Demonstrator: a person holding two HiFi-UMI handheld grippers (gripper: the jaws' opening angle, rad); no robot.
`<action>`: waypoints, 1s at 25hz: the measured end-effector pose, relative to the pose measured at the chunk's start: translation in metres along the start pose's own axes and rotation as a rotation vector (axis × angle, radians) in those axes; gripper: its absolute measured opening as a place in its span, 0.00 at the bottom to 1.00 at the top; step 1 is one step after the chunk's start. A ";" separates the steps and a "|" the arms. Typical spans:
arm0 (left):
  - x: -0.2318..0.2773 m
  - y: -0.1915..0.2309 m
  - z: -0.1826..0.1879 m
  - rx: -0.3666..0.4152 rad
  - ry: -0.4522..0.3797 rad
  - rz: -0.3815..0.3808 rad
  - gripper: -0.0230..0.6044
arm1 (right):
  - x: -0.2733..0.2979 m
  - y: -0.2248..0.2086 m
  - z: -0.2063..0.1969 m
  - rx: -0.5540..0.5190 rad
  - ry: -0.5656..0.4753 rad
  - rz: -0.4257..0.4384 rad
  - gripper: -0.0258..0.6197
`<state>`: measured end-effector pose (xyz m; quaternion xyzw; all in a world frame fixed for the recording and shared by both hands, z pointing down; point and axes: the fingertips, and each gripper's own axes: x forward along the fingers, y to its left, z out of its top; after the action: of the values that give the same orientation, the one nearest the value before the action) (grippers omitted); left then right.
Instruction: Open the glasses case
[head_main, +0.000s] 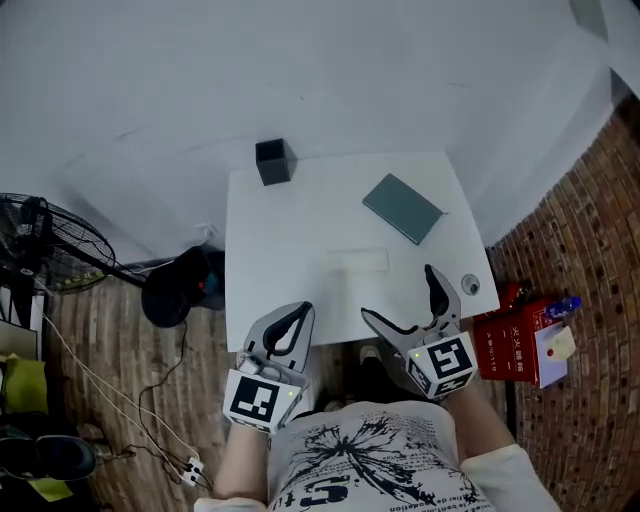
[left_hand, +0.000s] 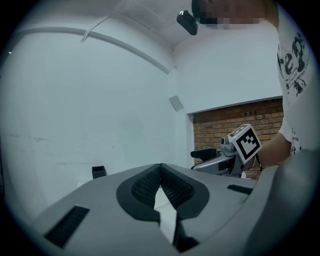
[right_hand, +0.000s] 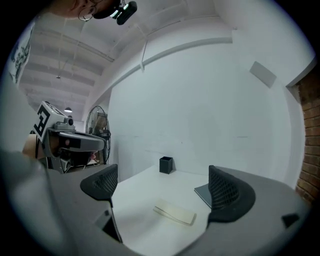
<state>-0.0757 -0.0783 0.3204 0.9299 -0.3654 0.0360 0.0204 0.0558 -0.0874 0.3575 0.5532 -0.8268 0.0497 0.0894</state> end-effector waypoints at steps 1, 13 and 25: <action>0.010 0.004 -0.002 0.004 0.006 0.007 0.06 | 0.009 -0.009 -0.003 -0.001 0.014 0.012 0.94; 0.113 0.023 -0.093 0.020 0.173 -0.006 0.06 | 0.109 -0.076 -0.102 -0.027 0.375 0.230 0.87; 0.153 0.038 -0.222 -0.098 0.408 0.007 0.06 | 0.161 -0.089 -0.205 -0.220 0.686 0.385 0.78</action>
<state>-0.0017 -0.1961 0.5549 0.8999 -0.3584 0.2059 0.1390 0.0972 -0.2301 0.5895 0.3266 -0.8379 0.1583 0.4076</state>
